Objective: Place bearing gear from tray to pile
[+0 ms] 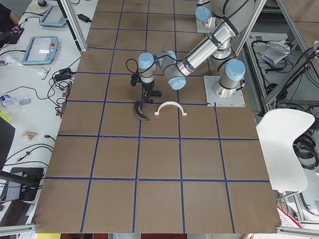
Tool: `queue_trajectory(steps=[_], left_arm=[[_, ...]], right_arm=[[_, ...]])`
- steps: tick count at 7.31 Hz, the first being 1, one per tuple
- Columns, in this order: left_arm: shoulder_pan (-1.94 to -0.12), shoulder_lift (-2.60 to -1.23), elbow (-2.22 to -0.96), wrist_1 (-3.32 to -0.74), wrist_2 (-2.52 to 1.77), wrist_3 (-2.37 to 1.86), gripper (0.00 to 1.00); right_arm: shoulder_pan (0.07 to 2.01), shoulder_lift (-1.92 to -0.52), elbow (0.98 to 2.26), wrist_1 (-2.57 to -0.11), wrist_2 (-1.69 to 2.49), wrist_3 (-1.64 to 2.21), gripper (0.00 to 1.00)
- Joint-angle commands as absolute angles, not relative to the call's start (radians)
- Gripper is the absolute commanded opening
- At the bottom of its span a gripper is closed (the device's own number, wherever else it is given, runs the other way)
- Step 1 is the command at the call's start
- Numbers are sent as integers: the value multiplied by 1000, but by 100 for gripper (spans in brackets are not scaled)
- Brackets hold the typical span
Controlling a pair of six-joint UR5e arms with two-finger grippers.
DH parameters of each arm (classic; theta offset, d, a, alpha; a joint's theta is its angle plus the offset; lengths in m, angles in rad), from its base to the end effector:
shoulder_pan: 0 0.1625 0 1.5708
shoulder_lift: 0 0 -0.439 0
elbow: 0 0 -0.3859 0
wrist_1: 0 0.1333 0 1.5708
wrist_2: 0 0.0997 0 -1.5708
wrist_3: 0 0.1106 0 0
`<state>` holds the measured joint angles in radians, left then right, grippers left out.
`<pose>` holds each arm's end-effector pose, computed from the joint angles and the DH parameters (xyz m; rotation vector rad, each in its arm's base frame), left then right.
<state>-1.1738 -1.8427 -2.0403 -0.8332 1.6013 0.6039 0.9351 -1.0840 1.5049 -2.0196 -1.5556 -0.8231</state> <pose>0.0742 -0.5130 0.2138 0.3219 3.0999 0.0280 -0.2834 -0.6115 0.2851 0.2936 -3.1202 0.0485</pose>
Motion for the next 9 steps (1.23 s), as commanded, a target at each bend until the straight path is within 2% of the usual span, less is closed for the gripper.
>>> queue_trajectory(steps=[1,5,7,9], left_arm=[[-1268,-1841,-1996,-845,1576,545,100],[-1420,-1867,-1902,-889,1575,290,100],[-1437,-1870,-1747,-1106,1575,244,100],[-1454,-1811,-1607,-1398,1577,239,100]], right_arm=[[1137,-1159,1535,-1977,-1598,-488,0],[1527,-1204,1649,-2002,-1603,91,0],[1755,-1193,1648,-2031,-1597,437,0],[1941,-1160,1649,-2063,-1565,632,1]])
